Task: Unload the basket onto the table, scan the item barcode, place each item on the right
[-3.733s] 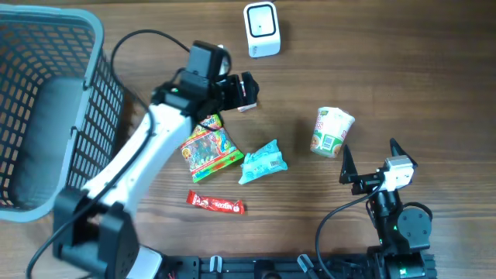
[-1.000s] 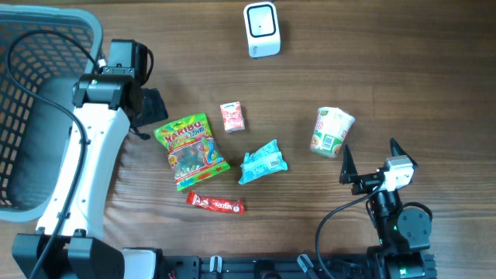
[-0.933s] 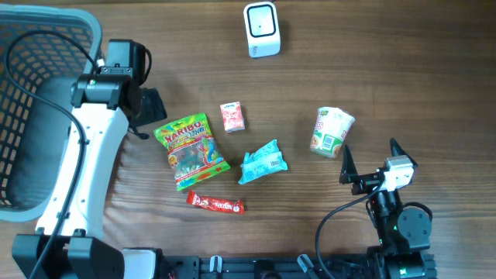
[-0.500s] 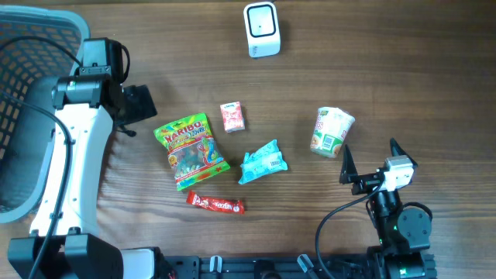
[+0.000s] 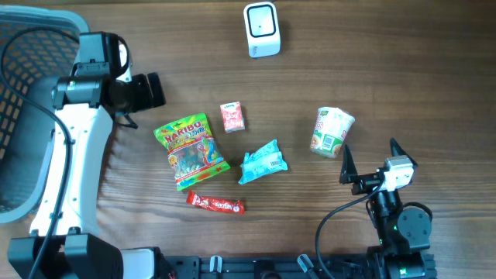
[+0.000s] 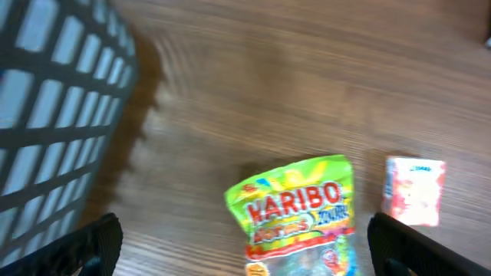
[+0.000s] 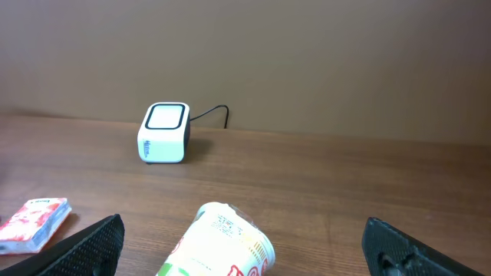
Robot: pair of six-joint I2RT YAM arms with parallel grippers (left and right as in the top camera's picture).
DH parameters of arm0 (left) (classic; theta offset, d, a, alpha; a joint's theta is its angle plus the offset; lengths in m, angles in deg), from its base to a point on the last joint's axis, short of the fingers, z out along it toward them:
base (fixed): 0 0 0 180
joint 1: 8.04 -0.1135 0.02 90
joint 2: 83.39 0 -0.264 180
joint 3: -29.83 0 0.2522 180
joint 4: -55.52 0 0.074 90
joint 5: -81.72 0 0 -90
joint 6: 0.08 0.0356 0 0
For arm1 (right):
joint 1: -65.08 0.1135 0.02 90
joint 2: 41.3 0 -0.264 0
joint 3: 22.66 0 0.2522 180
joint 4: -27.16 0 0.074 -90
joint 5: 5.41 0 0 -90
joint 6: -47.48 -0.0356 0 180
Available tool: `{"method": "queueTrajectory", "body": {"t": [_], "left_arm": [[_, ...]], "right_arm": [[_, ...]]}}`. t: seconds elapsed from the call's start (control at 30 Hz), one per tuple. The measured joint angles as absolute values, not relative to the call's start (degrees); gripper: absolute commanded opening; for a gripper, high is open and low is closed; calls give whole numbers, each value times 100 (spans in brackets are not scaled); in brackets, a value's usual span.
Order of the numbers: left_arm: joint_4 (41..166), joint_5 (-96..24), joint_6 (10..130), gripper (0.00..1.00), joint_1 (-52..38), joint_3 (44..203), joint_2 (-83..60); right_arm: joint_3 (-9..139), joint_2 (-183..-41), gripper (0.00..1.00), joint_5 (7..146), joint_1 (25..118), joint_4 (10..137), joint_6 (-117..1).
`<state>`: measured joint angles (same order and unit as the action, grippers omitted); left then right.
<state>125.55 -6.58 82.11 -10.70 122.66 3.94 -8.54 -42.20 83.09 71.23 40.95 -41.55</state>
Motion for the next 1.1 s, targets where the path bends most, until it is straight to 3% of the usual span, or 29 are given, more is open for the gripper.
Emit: {"method": "queueTrajectory", "body": {"t": [0.43, 1.1], "left_arm": [[11709, 220, 8196, 100, -1446, 12266, 394], [10865, -276, 8432, 100, -1627, 12266, 394]], "right_arm": [[-854, -4220, 100, 8309, 7123, 4095, -4153], [-854, -4220, 100, 8309, 7123, 4095, -4155]]}}
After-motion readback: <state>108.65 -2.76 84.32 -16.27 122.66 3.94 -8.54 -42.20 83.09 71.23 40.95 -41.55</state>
